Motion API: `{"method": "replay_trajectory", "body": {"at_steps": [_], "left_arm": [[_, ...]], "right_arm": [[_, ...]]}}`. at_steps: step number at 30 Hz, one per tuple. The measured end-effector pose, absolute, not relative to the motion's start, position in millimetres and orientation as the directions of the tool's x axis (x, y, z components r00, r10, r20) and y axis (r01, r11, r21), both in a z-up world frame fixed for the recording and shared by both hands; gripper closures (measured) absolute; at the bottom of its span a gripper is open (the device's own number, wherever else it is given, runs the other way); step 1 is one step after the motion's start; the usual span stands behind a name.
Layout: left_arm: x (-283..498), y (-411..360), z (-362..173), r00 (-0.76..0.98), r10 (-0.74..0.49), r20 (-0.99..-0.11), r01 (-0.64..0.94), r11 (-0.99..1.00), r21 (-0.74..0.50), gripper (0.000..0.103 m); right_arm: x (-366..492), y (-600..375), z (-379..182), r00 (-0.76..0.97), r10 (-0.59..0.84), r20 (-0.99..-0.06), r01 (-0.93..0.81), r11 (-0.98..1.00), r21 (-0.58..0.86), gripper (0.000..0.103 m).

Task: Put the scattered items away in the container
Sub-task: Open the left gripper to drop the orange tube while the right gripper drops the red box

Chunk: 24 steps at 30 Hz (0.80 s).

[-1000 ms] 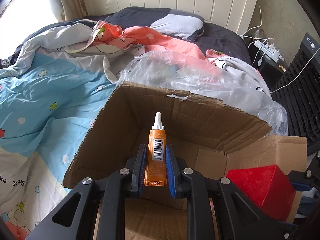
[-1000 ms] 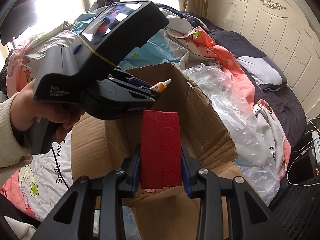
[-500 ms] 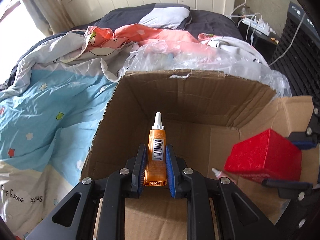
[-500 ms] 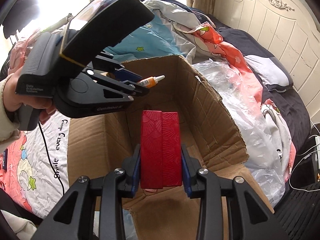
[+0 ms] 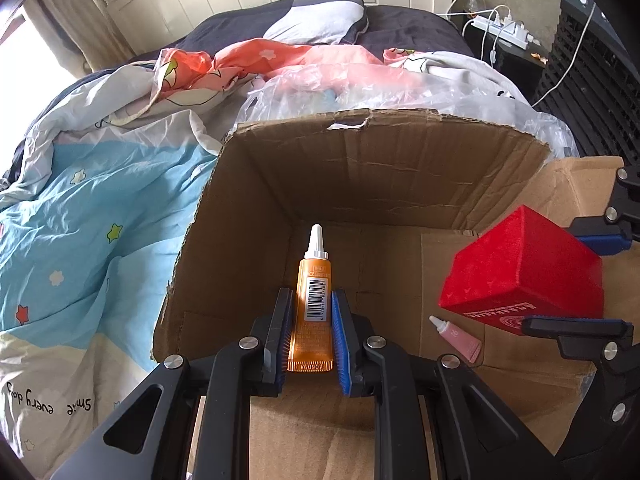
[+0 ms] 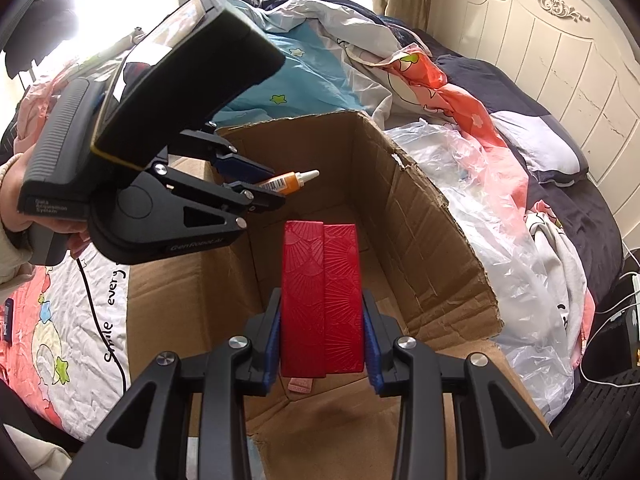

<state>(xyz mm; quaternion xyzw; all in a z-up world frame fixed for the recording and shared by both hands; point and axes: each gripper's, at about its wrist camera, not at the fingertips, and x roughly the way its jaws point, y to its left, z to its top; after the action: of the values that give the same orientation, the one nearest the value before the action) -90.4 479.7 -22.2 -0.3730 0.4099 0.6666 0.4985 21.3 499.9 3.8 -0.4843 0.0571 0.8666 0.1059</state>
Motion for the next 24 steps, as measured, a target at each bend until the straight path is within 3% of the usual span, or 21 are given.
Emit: {"method": "replay_trajectory", "body": {"at_steps": [16,24], "left_arm": [[-95,477,-25,-0.176,0.368,-0.913,-0.982,-0.134,0.135,0.084],[-7,627,-66,-0.173,0.354,-0.919,-0.981,-0.145,0.128,0.082]], "right_arm": [[10,499,-6,-0.536,0.103,-0.838,-0.177,-0.984,-0.008,0.071],[8,500,-9,-0.529,0.106,-0.842,-0.179,-0.984,-0.012,0.071]]}}
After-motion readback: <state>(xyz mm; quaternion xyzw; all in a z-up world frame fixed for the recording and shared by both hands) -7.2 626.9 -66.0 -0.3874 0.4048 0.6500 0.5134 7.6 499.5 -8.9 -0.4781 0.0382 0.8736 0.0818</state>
